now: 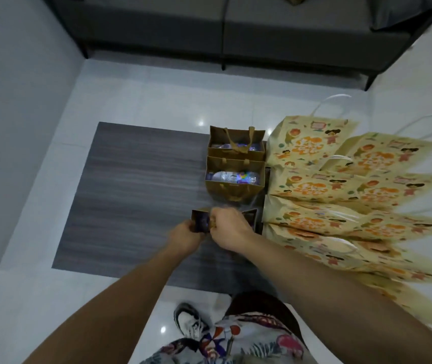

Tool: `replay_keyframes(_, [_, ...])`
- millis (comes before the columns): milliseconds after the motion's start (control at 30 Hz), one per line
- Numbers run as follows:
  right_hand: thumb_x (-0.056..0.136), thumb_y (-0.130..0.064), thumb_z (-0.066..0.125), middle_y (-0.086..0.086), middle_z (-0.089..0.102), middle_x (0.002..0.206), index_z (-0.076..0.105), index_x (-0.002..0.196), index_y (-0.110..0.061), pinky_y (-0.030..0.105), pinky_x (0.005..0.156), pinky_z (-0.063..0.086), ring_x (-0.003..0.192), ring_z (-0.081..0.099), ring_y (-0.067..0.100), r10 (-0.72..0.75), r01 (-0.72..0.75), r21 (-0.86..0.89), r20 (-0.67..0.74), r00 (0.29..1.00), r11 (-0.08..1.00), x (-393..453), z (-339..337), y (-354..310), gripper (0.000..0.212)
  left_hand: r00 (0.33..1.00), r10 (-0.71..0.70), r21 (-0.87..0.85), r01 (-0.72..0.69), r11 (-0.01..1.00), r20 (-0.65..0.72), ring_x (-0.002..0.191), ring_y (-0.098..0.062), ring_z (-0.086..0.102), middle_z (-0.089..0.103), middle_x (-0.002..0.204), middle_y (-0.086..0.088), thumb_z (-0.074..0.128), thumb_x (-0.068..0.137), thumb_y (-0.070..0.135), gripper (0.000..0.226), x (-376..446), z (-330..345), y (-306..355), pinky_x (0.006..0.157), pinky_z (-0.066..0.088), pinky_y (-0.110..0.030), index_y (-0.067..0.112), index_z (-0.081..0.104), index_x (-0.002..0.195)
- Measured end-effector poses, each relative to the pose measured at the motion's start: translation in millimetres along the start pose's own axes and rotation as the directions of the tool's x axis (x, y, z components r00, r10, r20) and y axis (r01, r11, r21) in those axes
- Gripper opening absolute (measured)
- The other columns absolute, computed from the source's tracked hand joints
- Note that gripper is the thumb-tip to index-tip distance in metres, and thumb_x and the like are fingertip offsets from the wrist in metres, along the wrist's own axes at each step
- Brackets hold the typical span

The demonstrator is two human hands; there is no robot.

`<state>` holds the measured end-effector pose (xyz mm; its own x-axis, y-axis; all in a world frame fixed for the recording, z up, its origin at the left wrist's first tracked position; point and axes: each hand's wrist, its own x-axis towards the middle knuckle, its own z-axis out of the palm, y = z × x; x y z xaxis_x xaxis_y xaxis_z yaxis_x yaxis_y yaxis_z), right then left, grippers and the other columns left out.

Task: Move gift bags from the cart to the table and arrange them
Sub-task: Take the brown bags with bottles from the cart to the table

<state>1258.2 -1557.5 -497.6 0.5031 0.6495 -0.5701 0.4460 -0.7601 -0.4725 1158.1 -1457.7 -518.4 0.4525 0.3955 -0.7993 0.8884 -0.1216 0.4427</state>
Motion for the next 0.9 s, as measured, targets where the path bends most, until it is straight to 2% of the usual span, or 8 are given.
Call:
replay_keyframes(67, [0.089, -0.012, 0.063, 0.004, 0.065, 0.099, 0.061, 0.095, -0.019, 0.040, 0.083, 0.055, 0.093, 0.064, 0.024, 0.012, -0.012, -0.002, 0.005, 1.000, 1.000, 16, 1, 11, 0.010, 1.000, -0.004, 0.025, 0.003, 1.000, 0.014, 0.109, -0.030, 0.063, 0.068, 0.118, -0.011, 0.061, 0.096, 0.022, 0.027, 15, 2, 7, 0.100, 0.050, -0.042, 0.016, 0.065, 0.122])
replay_keyframes(200, [0.090, -0.014, 0.064, 0.004, 0.065, 0.097, 0.061, 0.093, -0.019, 0.033, 0.075, 0.050, 0.089, 0.062, 0.023, 0.011, -0.011, 0.024, -0.024, 1.000, 1.000, 43, -6, 25, 0.007, 0.999, -0.037, 0.029, 0.038, 0.999, -0.015, 0.111, -0.028, 0.061, 0.065, 0.114, -0.005, 0.060, 0.098, 0.021, 0.031, 36, 5, 14, 0.096, 0.047, -0.034, 0.016, 0.063, 0.128])
replay_keyframes(300, [0.090, -0.015, 0.068, 0.000, 0.064, 0.093, 0.062, 0.094, -0.019, 0.037, 0.077, 0.056, 0.086, 0.062, 0.018, 0.017, -0.015, 0.041, -0.034, 0.999, 0.999, 55, -16, 28, 0.008, 0.998, -0.070, 0.028, 0.070, 0.997, -0.005, 0.106, -0.026, 0.061, 0.065, 0.114, -0.008, 0.059, 0.098, 0.018, 0.033, 46, 4, 16, 0.095, 0.050, -0.036, 0.015, 0.060, 0.131])
replay_keyframes(433, [0.090, -0.016, 0.067, 0.001, 0.063, 0.094, 0.062, 0.097, -0.018, 0.038, 0.078, 0.056, 0.088, 0.062, 0.020, 0.003, -0.002, 0.040, -0.020, 1.000, 0.999, 62, -26, 33, 0.008, 0.998, -0.065, 0.055, 0.066, 0.996, -0.012, 0.114, -0.027, 0.059, 0.065, 0.127, -0.011, 0.060, 0.098, 0.021, 0.036, 55, 4, 20, 0.101, 0.048, -0.038, 0.016, 0.059, 0.134])
replay_keyframes(600, [0.089, -0.015, 0.066, 0.004, 0.064, 0.097, 0.061, 0.101, -0.017, 0.041, 0.078, 0.056, 0.089, 0.062, 0.023, 0.044, -0.043, 0.066, -0.016, 0.999, 0.997, 61, -25, 38, 0.013, 0.997, -0.072, 0.051, 0.071, 0.996, 0.008, 0.102, -0.020, 0.056, 0.063, 0.129, -0.010, 0.058, 0.099, 0.019, 0.039, 59, 11, 23, 0.087, 0.045, -0.032, 0.016, 0.055, 0.138])
replay_keyframes(767, [0.088, -0.012, 0.068, 0.000, 0.064, 0.094, 0.062, 0.100, -0.018, 0.034, 0.072, 0.052, 0.085, 0.061, 0.019, 0.066, -0.062, 0.093, -0.037, 0.997, 0.994, 56, -21, 40, 0.014, 0.996, -0.086, 0.076, 0.086, 0.993, 0.004, 0.123, -0.028, 0.055, 0.055, 0.141, -0.012, 0.061, 0.098, 0.021, 0.052, 59, 18, 18, 0.096, 0.046, -0.033, 0.016, 0.045, 0.148])
replay_keyframes(833, [0.088, -0.014, 0.068, 0.002, 0.063, 0.097, 0.059, 0.100, -0.019, 0.035, 0.073, 0.052, 0.088, 0.061, 0.021, 0.063, -0.060, 0.075, -0.039, 0.997, 0.995, 54, -19, 43, 0.016, 0.997, -0.082, 0.078, 0.081, 0.994, 0.010, 0.126, -0.028, 0.054, 0.053, 0.144, -0.012, 0.062, 0.098, 0.022, 0.054, 58, 20, 18, 0.101, 0.046, -0.035, 0.015, 0.044, 0.149])
replay_keyframes(900, [0.089, -0.014, 0.068, 0.001, 0.060, 0.097, 0.055, 0.098, -0.020, 0.034, 0.072, 0.047, 0.088, 0.058, 0.021, 0.047, -0.045, 0.050, -0.043, 0.998, 0.998, 51, -19, 47, 0.016, 0.997, -0.072, 0.069, 0.071, 0.995, 0.012, 0.126, -0.028, 0.054, 0.052, 0.146, -0.013, 0.062, 0.098, 0.021, 0.055, 58, 20, 15, 0.098, 0.045, -0.033, 0.015, 0.044, 0.149])
